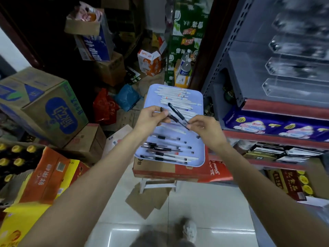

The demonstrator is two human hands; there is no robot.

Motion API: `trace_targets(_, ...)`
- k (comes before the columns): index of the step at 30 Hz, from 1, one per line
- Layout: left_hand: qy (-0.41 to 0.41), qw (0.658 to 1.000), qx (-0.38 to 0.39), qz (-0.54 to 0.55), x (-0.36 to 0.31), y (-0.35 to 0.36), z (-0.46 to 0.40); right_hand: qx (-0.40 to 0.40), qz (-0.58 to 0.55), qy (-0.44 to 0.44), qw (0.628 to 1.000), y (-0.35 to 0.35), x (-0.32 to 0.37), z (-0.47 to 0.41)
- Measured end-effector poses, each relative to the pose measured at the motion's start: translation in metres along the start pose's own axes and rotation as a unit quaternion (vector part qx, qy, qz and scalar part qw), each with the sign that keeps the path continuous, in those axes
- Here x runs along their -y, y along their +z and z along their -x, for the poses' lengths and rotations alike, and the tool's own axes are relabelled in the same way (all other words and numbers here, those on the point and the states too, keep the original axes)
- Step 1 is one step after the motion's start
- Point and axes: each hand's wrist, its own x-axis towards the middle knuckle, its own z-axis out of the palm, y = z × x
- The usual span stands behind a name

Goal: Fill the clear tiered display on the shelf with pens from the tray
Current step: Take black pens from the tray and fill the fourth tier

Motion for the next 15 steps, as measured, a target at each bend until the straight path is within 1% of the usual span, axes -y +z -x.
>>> trace_targets(4,0.075,0.997,-0.013,-0.025,-0.051,0.043,-0.018,-0.025,-0.115,0.003,0.993,-0.043,0.005,-0.004)
trace_targets(7,0.1,0.995,-0.019,-0.011,-0.077,0.078,-0.027,-0.053,-0.185,0.0,0.981,-0.08,0.002,-0.009)
trace_targets(9,0.102,0.995,-0.006,0.01,-0.091,0.111,-0.031,-0.074,-0.235,0.002,0.969,-0.106,0.0,-0.01)
trace_targets(11,0.115,0.993,0.027,-0.015,-0.101,0.15,-0.035,-0.087,-0.268,0.005,0.959,-0.134,-0.006,-0.009)
trace_targets(13,0.143,0.987,0.035,-0.063,-0.111,0.19,-0.043,-0.089,-0.263,0.007,0.961,-0.164,-0.017,-0.009)
trace_targets(15,0.173,0.978,0.038,-0.108,-0.126,0.223,-0.052,-0.083,-0.191,0.001,0.978,-0.202,-0.034,-0.012)
